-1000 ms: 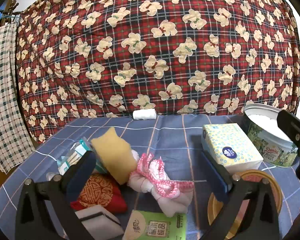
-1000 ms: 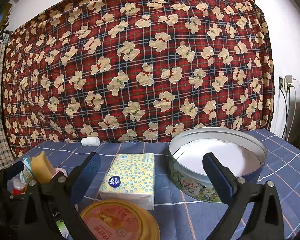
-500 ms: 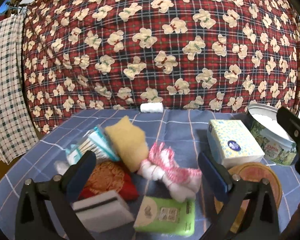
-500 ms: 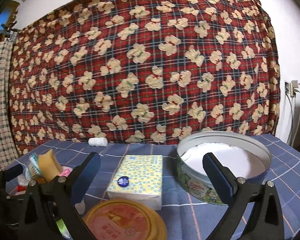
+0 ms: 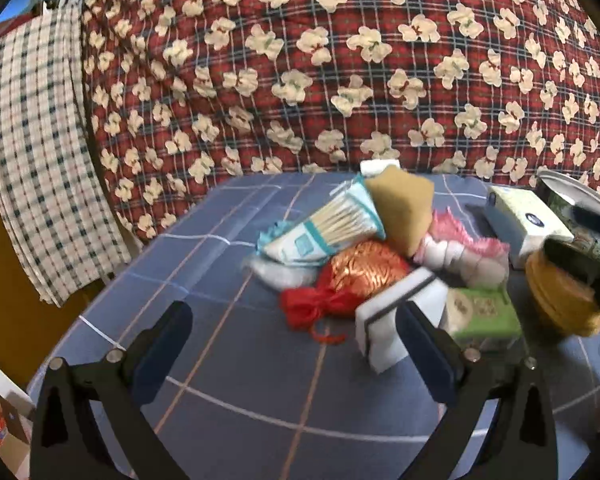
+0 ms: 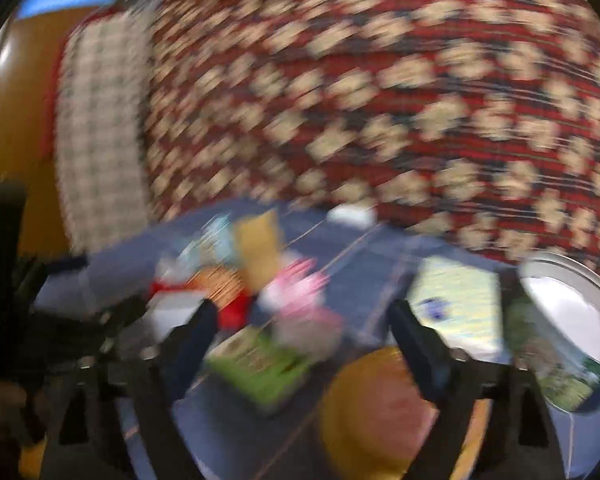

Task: Organize soft objects
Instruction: 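Grasp the white striped sponge with the left tool while the right tool reaches the green tissue pack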

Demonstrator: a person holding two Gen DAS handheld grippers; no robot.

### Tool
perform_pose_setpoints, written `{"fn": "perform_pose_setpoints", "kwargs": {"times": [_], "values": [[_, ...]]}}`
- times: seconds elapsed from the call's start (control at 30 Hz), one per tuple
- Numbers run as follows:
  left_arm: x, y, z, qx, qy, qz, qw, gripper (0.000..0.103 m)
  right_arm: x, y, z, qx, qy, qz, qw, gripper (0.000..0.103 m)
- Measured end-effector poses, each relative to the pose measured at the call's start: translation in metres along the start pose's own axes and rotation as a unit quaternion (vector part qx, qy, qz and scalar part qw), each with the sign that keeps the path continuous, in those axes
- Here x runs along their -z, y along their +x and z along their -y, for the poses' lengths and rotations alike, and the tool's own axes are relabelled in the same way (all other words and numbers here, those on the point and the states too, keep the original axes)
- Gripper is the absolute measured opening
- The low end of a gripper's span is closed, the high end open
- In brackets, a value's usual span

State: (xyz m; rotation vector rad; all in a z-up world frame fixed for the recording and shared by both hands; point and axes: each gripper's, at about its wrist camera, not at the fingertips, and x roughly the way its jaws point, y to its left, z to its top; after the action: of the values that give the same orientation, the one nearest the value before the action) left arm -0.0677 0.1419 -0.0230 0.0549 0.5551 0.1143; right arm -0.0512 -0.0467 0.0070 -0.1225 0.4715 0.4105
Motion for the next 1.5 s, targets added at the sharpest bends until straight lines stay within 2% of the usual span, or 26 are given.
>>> {"fn": "perform_pose_setpoints", "kwargs": {"times": [0.1, 0.23, 0.3, 0.37, 0.5, 0.57, 0.67, 0.7, 0.73, 0.9, 1.0, 1.1, 1.2, 1.3, 1.37, 1.43, 1.5], "values": [[0.004, 0.003, -0.005, 0.006, -0.004, -0.002, 1.0000, 0.103, 0.007, 0.027, -0.025, -0.025, -0.041, -0.064, 0.997, 0.083], [0.004, -0.003, -0.008, 0.030, 0.009, 0.006, 0.9995, 0.103, 0.015, 0.052, -0.031, -0.028, -0.047, -0.122, 0.991, 0.083], [0.007, -0.008, -0.009, 0.029, 0.028, 0.013, 0.9991, 0.103, 0.017, 0.059, -0.028, -0.031, -0.045, -0.150, 0.987, 0.083], [0.007, -0.012, -0.011, 0.036, 0.039, 0.017, 0.9985, 0.103, 0.018, 0.065, -0.030, -0.011, -0.066, -0.167, 0.984, 0.083], [0.005, -0.011, -0.017, 0.061, 0.033, 0.008, 0.9976, 0.103, 0.016, 0.089, -0.030, 0.002, -0.088, -0.207, 0.974, 0.083], [0.005, -0.010, -0.017, 0.077, 0.026, 0.000, 0.9967, 0.103, 0.015, 0.095, -0.028, 0.000, -0.091, -0.208, 0.974, 0.084], [0.007, -0.008, -0.011, 0.078, 0.039, -0.002, 0.9962, 0.103, 0.015, 0.094, -0.026, -0.003, -0.093, -0.216, 0.972, 0.081], [0.007, -0.008, -0.009, 0.076, 0.046, -0.002, 0.9960, 0.103, 0.015, 0.090, -0.027, -0.004, -0.100, -0.216, 0.971, 0.066], [0.007, -0.007, -0.007, 0.074, 0.050, -0.001, 0.9960, 0.103, 0.015, 0.087, -0.029, -0.008, -0.104, -0.216, 0.971, 0.062], [0.003, -0.003, 0.000, 0.102, 0.041, -0.010, 0.9938, 0.103, 0.013, 0.055, -0.017, -0.061, -0.048, -0.174, 0.982, 0.055], [0.001, -0.002, 0.008, 0.112, 0.044, -0.011, 0.9927, 0.103, 0.012, 0.029, -0.007, -0.109, -0.012, -0.124, 0.986, 0.030], [-0.005, 0.004, 0.020, 0.121, 0.057, -0.019, 0.9909, 0.103, 0.010, 0.009, 0.007, -0.118, 0.022, -0.077, 0.990, 0.030], [-0.010, 0.015, 0.034, 0.125, 0.062, -0.041, 0.9894, 0.103, 0.007, 0.002, 0.017, -0.133, 0.044, -0.059, 0.988, 0.030], [-0.015, 0.022, 0.043, 0.112, 0.074, -0.043, 0.9900, 0.103, 0.009, 0.002, 0.015, -0.185, 0.055, -0.073, 0.978, 0.030], [-0.018, 0.029, 0.045, 0.108, 0.071, -0.049, 0.9904, 0.103, 0.013, 0.003, 0.004, -0.180, 0.042, -0.088, 0.979, 0.030], [-0.019, 0.040, 0.047, 0.111, 0.069, -0.072, 0.9887, 0.103, 0.015, 0.003, -0.002, -0.140, 0.026, -0.095, 0.985, 0.031], [-0.017, 0.050, 0.050, 0.122, 0.070, -0.099, 0.9851, 0.101, 0.019, 0.007, 0.005, -0.139, 0.032, -0.108, 0.984, 0.032]]}}
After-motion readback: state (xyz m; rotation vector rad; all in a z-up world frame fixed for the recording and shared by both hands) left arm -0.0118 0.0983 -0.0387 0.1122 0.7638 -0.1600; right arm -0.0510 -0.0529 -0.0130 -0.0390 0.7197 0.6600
